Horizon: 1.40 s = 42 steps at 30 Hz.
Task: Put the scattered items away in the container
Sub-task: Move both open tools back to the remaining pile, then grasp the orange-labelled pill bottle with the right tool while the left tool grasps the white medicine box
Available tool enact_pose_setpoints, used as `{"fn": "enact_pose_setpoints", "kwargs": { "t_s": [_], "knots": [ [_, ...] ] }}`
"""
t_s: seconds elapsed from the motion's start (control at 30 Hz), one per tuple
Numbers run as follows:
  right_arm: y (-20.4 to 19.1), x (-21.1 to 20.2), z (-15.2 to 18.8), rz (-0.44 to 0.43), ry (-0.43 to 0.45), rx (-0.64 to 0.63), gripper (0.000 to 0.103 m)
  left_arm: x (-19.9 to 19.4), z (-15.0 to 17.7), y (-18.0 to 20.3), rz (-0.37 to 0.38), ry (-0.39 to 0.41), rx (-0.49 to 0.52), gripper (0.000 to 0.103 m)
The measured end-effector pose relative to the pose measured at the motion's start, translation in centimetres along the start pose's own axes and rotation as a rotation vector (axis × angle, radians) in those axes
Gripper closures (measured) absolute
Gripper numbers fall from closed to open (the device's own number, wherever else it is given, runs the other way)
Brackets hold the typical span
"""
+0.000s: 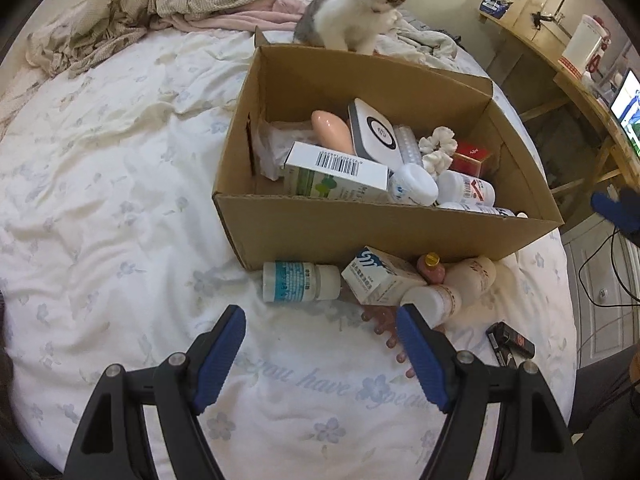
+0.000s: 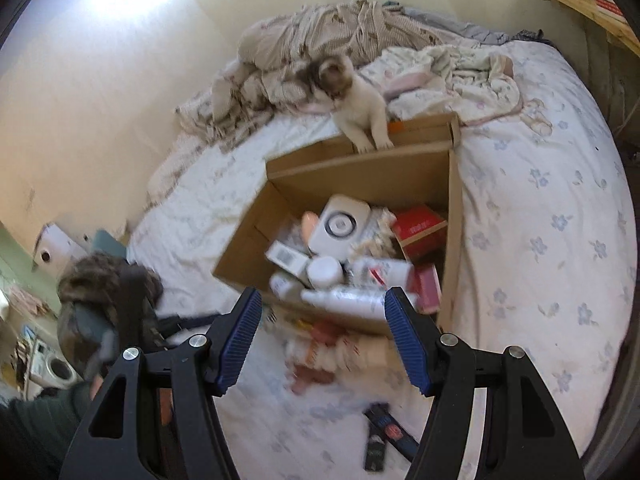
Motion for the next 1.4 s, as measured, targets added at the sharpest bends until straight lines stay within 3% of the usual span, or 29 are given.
{"fn": "enact_pose_setpoints", "kwargs": {
  "t_s": [0.3, 0.57, 0.63, 0.77, 0.8, 1.0, 1.17, 1.27, 1.4],
  "knots": [
    [-0.5, 4.2, 2.3, 0.033, -0.147, -0.036, 0.034, 0.2, -0.5, -2.8, 0.011, -0.018, -0.127, 0.025],
    [-3.7, 11.6, 5.2, 0.131, -0.363, -0.291, 0.035, 0.6, -0.4, -4.0, 0.027, -0.046, -0.19, 0.025],
    [-4.1, 13.5, 6.0, 0.148, -0.414, -0.338, 0.04, 0.8, -0.4, -4.1, 0.019, -0.05, -0.183, 0.025],
    [-3.8, 16.0, 7.0, 0.201, -0.461, -0.392, 0.044, 1.2, -0.3, -4.2, 0.006, -0.064, -0.175, 0.025],
    [-3.6, 16.3, 7.1, 0.227, -0.458, -0.413, 0.049, 1.4, -0.2, -4.3, 0.009, -0.074, -0.179, 0.025],
    [-3.3, 15.5, 6.9, 0.201, -0.449, -0.419, 0.051, 2.7, 0.2, -4.0, 0.038, -0.134, -0.173, 0.025],
    [-3.5, 11.3, 5.0, 0.105, -0.353, -0.321, 0.051, 2.6, 0.4, -3.4, 0.072, -0.133, -0.159, 0.025],
    [-2.8, 7.5, 3.3, 0.061, -0.25, -0.239, 0.051, 2.2, 0.3, -2.8, 0.167, -0.131, -0.168, 0.025],
    [-1.1, 3.5, 0.9, 0.042, -0.106, -0.125, 0.051, 2.8, 0.2, -2.0, 0.346, -0.186, -0.252, 0.025]
  ]
}}
Point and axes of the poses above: each gripper's, at about its wrist camera, not at the fingertips, and x roughly the way its jaws point, y to its right, z to its underside, the point moved 2 cm from there along x, roughly the way its jaws point, and after that the axes turned 11 degrees about -z, right-handed, at the moved point
